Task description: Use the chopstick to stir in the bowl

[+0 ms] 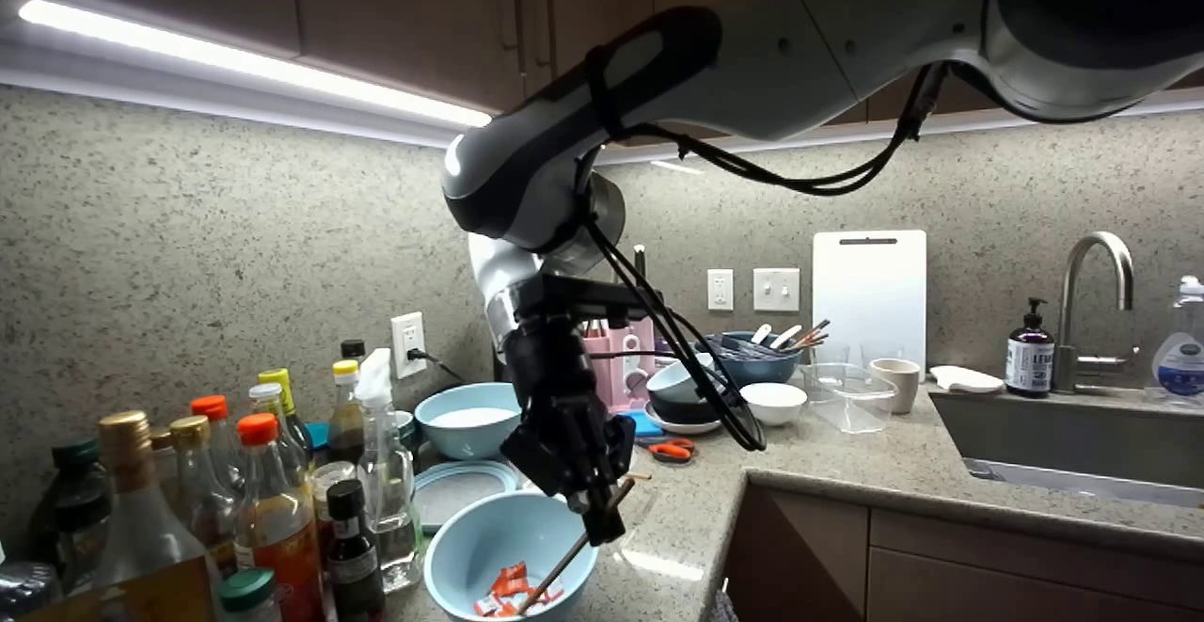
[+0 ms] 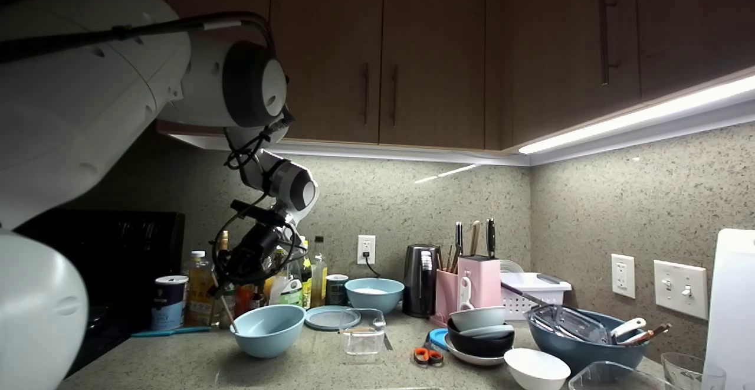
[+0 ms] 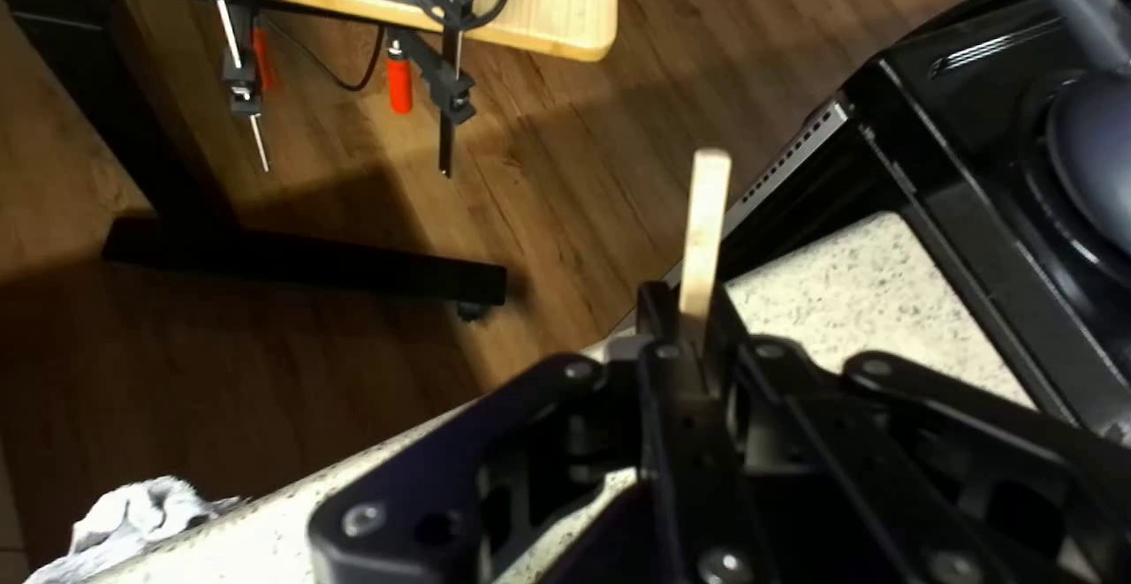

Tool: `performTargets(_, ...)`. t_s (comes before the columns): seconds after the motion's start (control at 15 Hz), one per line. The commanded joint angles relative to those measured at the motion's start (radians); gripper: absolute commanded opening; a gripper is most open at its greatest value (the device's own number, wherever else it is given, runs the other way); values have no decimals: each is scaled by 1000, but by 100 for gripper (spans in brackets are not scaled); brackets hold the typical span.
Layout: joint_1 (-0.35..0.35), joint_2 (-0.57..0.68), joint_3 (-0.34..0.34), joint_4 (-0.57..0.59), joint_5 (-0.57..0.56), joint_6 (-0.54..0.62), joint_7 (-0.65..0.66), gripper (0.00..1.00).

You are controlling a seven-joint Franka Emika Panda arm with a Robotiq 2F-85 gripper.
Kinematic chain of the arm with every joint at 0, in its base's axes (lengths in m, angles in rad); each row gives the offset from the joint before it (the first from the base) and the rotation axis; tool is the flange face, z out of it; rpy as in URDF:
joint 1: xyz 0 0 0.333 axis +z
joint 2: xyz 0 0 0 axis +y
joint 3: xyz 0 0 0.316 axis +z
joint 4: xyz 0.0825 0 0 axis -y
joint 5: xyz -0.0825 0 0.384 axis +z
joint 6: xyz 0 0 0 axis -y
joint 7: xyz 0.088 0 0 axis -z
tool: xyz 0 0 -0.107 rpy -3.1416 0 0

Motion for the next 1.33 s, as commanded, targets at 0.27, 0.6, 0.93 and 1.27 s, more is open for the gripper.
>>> performTargets(0.27,15,-9,18,121,27,-54,25,2)
performTargets(0.6,-11,8,-16,122,19,-134,27,2)
performTargets(0.93,-28,68,-38,144,9,-250,5,2)
performTargets(1.27,1,163,-40,231,-93,-302,-49,2)
